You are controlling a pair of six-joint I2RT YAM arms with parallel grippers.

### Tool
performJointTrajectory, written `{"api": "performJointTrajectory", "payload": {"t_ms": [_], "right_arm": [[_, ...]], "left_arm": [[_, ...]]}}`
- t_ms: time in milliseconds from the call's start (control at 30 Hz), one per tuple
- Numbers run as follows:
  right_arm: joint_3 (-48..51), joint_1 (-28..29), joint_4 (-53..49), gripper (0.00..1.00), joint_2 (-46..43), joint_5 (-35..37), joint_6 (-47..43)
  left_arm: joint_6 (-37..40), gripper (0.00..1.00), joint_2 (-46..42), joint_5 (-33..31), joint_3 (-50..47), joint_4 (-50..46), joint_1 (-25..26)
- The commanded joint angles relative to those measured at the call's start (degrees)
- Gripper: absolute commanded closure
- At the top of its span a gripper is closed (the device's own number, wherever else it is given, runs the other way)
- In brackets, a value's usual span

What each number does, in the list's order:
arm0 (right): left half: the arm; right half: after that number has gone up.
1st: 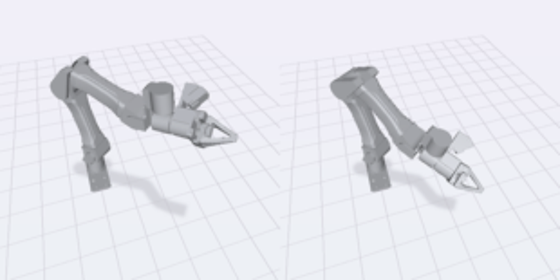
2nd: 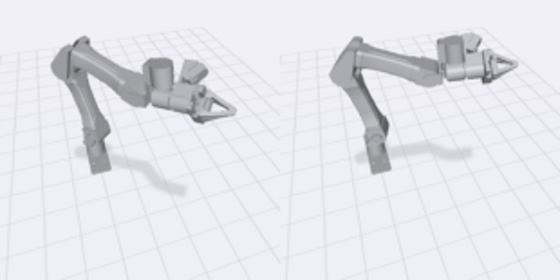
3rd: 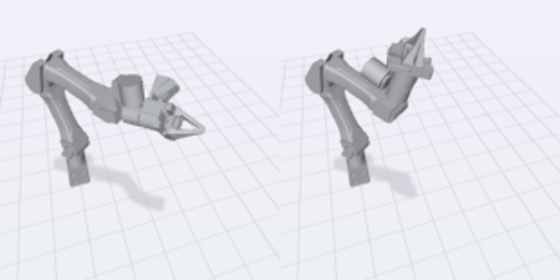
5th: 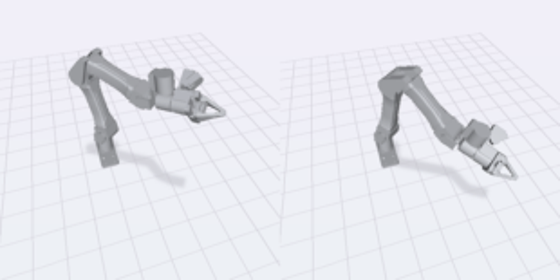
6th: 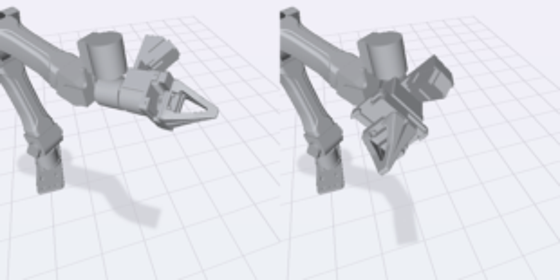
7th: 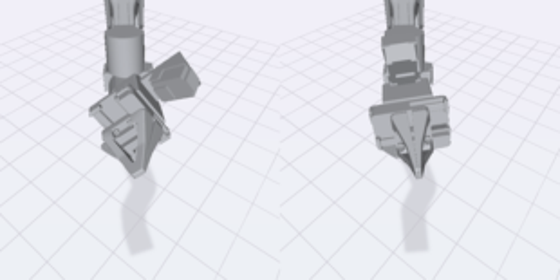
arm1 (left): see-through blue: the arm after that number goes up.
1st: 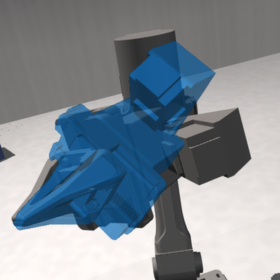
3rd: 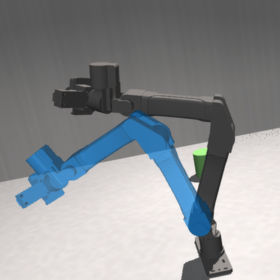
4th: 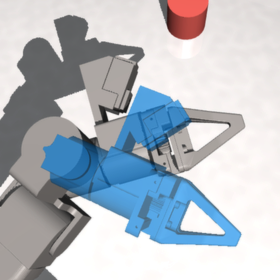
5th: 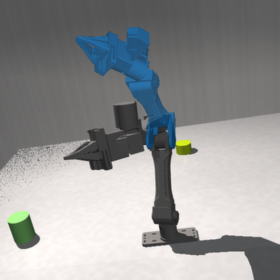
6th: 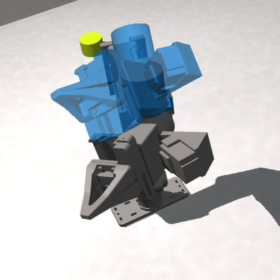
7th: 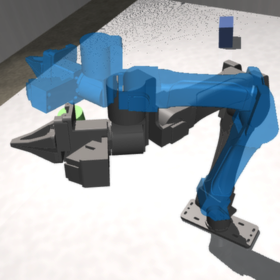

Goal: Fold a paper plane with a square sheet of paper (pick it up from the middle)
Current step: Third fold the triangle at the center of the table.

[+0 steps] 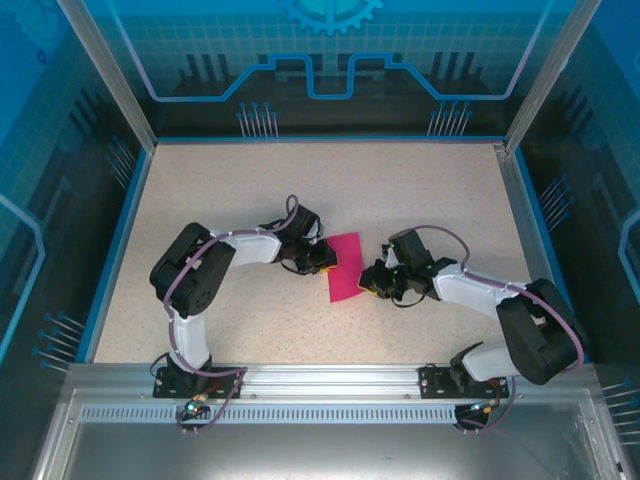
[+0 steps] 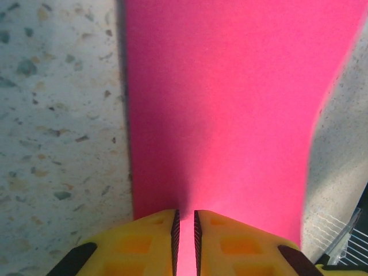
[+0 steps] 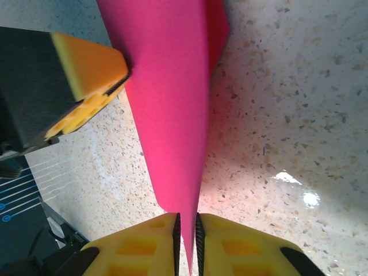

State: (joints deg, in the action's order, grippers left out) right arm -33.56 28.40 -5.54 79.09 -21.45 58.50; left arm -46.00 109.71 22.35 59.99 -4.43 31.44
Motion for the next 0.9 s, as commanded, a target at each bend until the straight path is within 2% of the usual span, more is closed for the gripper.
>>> {"api": "performJointTrajectory", "payload": {"t_ms": [0, 167, 567, 867], "right_arm": [[1.0, -0.1, -1.3, 0.83, -2.0, 0.4, 1.0], [1.2, -0.1, -1.0, 0.94, -3.0, 0.6, 0.8], [-1.2, 0.9, 1.3, 0.99, 0.9, 0.4, 0.1], [-6.1, 2.0, -3.6, 0.99, 4.6, 3.1, -0.5]], "left_arm": [[1.6, 0.81, 1.0, -0.1, 1.4, -1.5, -0.1], [1.6, 0.81, 1.1, -0.2, 1.2, -1.4, 0.1], [1.0, 0.81, -0.4, 0.9, 0.7, -0.2, 0.0], [2.9, 0.8, -3.4, -1.8, 2.5, -0.9, -0.5]]}}
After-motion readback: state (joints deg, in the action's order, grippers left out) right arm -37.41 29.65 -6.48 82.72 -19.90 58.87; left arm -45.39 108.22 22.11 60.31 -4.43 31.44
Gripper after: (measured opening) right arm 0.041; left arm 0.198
